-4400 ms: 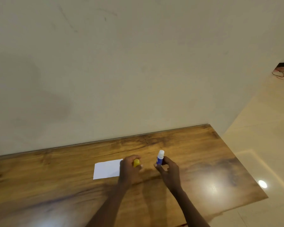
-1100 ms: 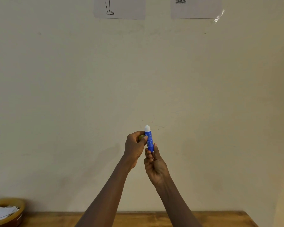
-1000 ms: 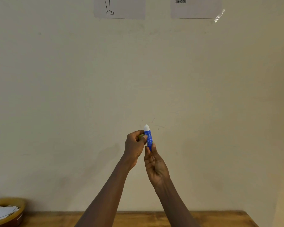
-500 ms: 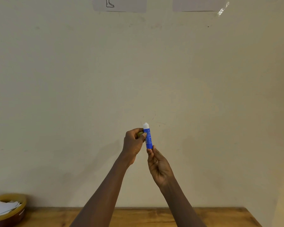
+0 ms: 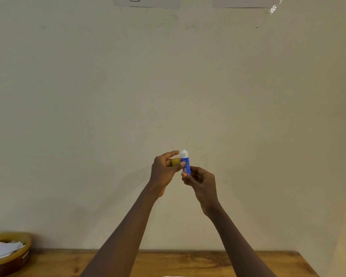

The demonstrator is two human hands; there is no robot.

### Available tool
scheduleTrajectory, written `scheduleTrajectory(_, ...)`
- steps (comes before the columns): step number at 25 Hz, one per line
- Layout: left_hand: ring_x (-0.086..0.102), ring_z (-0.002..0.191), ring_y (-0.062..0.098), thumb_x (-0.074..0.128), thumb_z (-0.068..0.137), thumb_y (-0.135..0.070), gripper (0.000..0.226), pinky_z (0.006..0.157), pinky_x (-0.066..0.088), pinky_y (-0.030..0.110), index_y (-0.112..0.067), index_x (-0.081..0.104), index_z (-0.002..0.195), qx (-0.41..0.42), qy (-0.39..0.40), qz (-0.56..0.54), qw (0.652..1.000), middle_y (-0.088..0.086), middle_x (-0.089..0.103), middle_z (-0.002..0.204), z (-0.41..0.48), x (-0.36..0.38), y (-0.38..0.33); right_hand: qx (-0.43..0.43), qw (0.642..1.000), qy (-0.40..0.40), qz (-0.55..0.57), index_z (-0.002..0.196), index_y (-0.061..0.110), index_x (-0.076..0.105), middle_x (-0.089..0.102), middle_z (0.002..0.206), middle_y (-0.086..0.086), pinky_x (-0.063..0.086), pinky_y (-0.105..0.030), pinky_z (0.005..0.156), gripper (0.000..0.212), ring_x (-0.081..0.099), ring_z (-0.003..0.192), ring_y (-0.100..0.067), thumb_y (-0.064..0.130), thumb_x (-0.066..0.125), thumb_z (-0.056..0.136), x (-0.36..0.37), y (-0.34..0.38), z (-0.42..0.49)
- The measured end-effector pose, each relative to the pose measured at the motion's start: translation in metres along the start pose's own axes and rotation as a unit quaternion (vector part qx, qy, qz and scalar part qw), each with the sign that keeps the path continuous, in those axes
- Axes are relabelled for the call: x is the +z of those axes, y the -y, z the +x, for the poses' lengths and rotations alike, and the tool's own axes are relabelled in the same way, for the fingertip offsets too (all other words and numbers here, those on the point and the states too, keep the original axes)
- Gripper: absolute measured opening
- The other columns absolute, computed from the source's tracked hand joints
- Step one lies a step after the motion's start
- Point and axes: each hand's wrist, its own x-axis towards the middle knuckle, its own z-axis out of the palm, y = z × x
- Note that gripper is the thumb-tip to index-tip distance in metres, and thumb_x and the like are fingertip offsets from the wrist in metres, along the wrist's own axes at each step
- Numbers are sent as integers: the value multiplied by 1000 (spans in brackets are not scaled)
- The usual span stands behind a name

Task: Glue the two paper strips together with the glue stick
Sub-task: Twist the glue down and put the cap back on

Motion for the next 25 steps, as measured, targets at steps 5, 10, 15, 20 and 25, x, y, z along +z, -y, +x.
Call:
scheduleTrajectory(5, 59, 105, 23, 63, 80, -12, 45, 97, 45, 35, -2, 51, 121, 10, -22, -34, 999, 18, 60, 121, 13, -13, -11, 13, 1000, 1, -13, 90, 11, 66, 65, 77, -13, 52, -22, 64, 13, 57, 63, -19, 8, 65, 77, 1, -10, -7)
scheduleTrajectory(10, 55, 112, 27, 60, 82, -14, 37, 94, 42, 31, -1, 55, 117, 22, 21, 7, 1000, 16, 58, 126, 14, -9, -9, 18, 1000, 3, -22, 96, 4, 66, 66, 77, -11, 52, -15, 60, 19, 58, 62, -18, 9, 65, 78, 9, -14, -6)
scheduleTrajectory(15, 53, 113, 24, 55, 85, -16, 34, 95, 40, 31, -3, 56, 116, 1, 23, -33, 999, 13, 56, 128, 16, -9, -9, 21, 999, 7, -22, 97, 1, 65, 66, 78, -16, 51, -13, 58, 20, 58, 60, -15, 9, 64, 79, 5, -14, -6)
scheduleTrajectory(20, 55, 109, 24, 45, 90, -12, 34, 101, 38, 36, -1, 49, 121, -26, 25, -122, 992, 18, 55, 128, 12, -7, -12, 22, 999, 10, -22, 99, 2, 64, 65, 78, -9, 51, -13, 58, 21, 58, 61, -15, 9, 62, 80, 5, -12, -4)
scheduleTrajectory(25, 55, 110, 25, 42, 91, -15, 34, 102, 39, 42, -4, 49, 122, -32, 25, -133, 990, 15, 55, 128, 10, -9, -12, 20, 999, 2, -27, 98, 2, 64, 65, 80, -11, 51, -13, 59, 19, 59, 61, -16, 10, 61, 82, 5, -13, -6)
